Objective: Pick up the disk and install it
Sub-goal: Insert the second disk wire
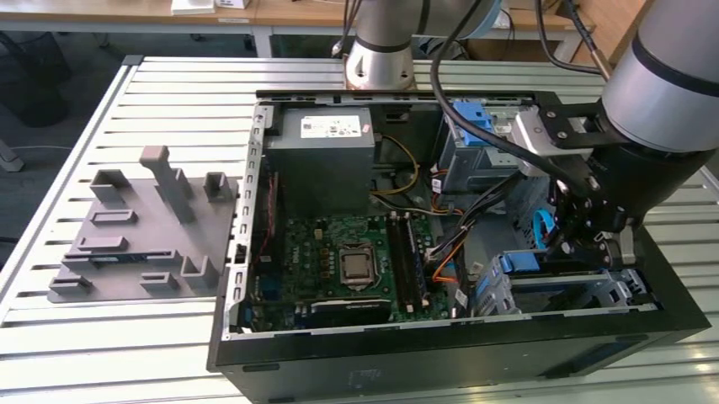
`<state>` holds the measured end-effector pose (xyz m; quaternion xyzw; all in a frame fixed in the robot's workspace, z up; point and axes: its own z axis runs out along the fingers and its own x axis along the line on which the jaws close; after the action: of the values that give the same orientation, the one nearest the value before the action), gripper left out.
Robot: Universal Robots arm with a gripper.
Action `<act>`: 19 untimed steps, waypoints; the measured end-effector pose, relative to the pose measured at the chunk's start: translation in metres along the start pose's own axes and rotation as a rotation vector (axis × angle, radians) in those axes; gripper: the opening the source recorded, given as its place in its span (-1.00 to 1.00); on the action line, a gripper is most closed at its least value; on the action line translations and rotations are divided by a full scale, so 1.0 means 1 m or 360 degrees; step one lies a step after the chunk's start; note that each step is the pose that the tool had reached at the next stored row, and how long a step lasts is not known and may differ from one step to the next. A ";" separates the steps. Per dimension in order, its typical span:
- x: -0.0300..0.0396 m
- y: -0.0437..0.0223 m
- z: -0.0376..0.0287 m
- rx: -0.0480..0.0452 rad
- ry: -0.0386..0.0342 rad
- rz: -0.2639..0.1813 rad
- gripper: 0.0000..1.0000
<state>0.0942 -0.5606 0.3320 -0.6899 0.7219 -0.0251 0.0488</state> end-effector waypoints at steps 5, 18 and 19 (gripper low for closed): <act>0.0002 0.0000 0.0000 0.0000 0.0000 -0.0001 -0.68; 0.0008 -0.0001 -0.0009 -0.0001 -0.0003 -0.0001 -0.68; 0.0009 -0.0001 -0.0008 -0.0001 -0.0004 -0.0001 -0.68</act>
<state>0.0942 -0.5615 0.3327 -0.6902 0.7216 -0.0240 0.0496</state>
